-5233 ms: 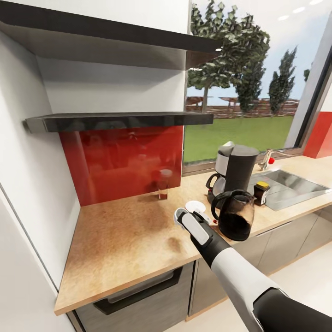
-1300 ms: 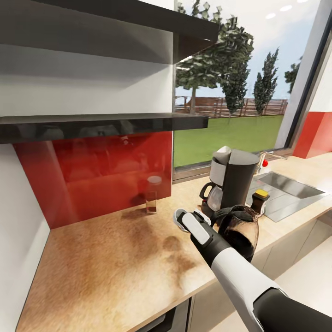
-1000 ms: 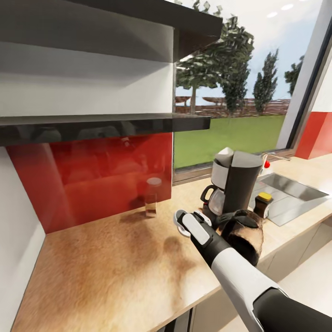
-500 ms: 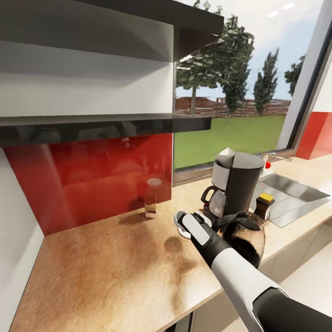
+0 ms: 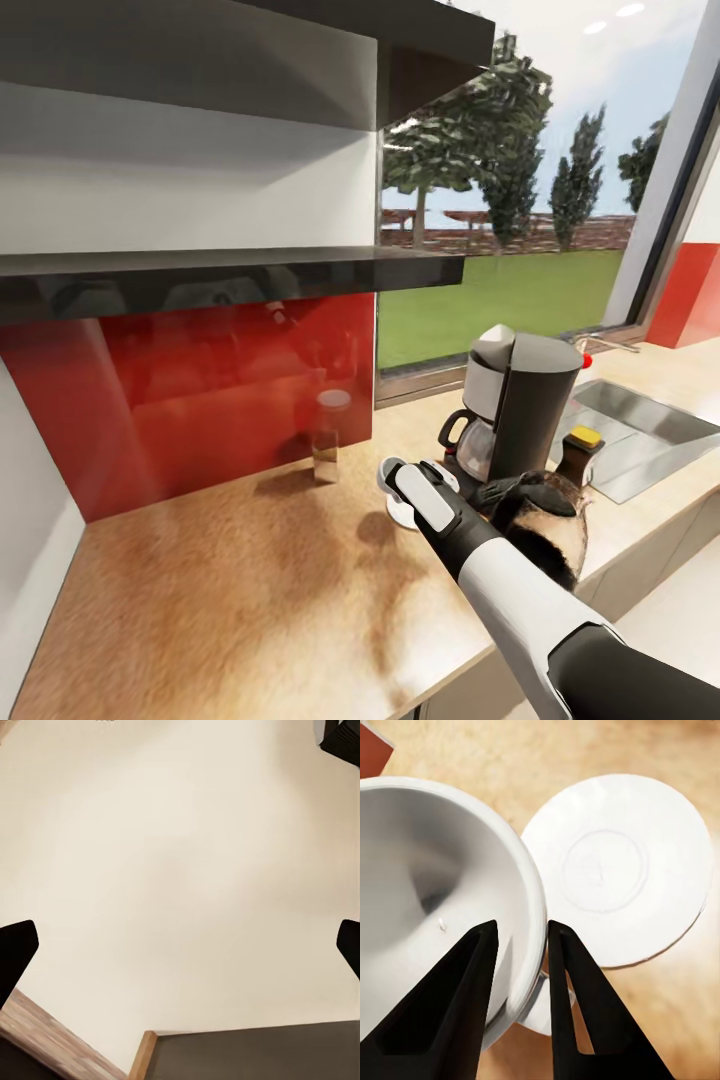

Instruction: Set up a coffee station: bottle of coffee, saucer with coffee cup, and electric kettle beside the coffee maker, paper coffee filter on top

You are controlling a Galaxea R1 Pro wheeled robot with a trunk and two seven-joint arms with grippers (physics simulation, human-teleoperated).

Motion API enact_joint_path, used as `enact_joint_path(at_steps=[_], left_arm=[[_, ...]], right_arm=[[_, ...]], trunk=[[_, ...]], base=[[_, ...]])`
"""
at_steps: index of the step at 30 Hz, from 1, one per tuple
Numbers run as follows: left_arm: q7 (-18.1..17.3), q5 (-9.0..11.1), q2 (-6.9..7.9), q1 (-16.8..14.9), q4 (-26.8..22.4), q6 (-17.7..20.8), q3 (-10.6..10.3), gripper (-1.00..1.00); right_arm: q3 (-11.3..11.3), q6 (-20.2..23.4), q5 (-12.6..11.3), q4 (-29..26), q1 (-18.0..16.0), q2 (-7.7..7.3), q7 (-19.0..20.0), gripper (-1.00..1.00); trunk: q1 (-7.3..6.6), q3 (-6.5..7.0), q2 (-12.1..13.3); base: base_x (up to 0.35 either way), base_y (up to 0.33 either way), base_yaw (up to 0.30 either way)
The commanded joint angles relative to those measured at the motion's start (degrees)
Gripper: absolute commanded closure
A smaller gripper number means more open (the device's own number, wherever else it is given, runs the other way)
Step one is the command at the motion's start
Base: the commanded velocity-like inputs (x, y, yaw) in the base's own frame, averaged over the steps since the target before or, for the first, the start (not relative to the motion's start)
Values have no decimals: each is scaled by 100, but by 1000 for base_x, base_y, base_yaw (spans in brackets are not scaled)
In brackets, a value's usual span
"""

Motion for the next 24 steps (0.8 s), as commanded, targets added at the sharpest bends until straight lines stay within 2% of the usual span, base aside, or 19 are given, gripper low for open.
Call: enact_joint_path(at_steps=[1,12,17,24], left_arm=[[7,58,-4,-2,9,-31,-49,-100],[9,58,-9,-2,9,-31,-49,-100],[10,58,-9,-2,9,-31,-47,-100],[10,58,-9,-2,9,-31,-48,-100]], right_arm=[[7,35,0,-3,-4,0,-16,100],[-1,29,0,7,-4,0,-16,100],[-2,25,-7,221,-4,0,-20,100],[-5,-145,-6,316,-4,0,-17,100]], trunk=[[4,-6,-7],[4,-6,-7],[4,-6,-7],[4,-6,-7]], base=[[79,0,0],[44,0,0],[1,0,0],[0,0,0]])
